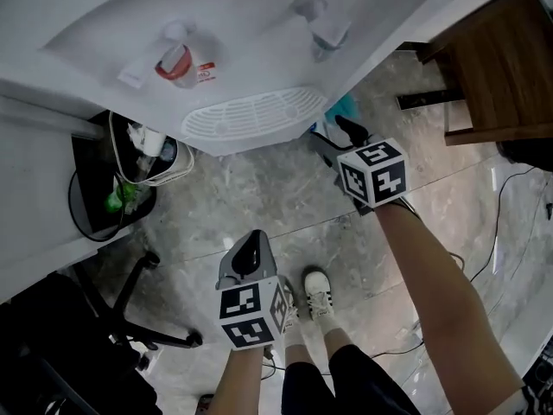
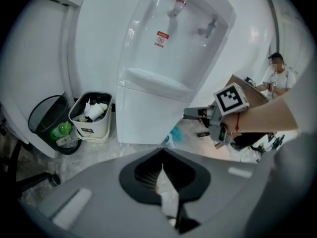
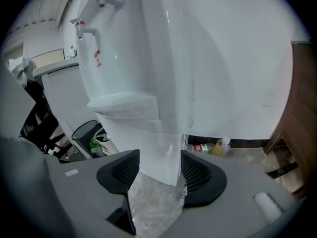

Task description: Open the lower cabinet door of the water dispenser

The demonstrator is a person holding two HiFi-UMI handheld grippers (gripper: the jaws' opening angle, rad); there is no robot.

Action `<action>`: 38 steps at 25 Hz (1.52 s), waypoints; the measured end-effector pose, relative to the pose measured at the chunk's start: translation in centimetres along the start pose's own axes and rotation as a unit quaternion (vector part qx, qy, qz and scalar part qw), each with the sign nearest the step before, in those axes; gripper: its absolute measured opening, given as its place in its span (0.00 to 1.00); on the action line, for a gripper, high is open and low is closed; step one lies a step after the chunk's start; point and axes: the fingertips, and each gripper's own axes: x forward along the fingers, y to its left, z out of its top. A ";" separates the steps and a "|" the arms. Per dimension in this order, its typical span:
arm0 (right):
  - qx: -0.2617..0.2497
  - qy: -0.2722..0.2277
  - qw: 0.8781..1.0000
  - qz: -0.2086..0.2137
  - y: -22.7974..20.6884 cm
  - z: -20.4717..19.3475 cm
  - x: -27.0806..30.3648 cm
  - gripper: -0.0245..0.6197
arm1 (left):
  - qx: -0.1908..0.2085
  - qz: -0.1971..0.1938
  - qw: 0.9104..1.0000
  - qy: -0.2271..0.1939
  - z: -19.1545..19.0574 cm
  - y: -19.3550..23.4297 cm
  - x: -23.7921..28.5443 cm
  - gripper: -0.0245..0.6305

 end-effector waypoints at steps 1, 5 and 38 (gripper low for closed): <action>-0.007 -0.002 1.000 0.001 -0.4 0.6 0.6 0.42 | 0.001 0.000 1.000 0.000 -0.1 -0.1 0.3 0.05; -0.028 -0.005 1.000 0.007 -1.0 2.4 2.0 0.44 | 0.013 -0.006 1.000 -0.002 -0.2 -1.2 1.1 0.05; 0.032 0.032 0.994 0.102 19.2 -10.6 -8.5 0.17 | -0.010 0.035 0.999 0.013 -7.0 0.3 -3.5 0.05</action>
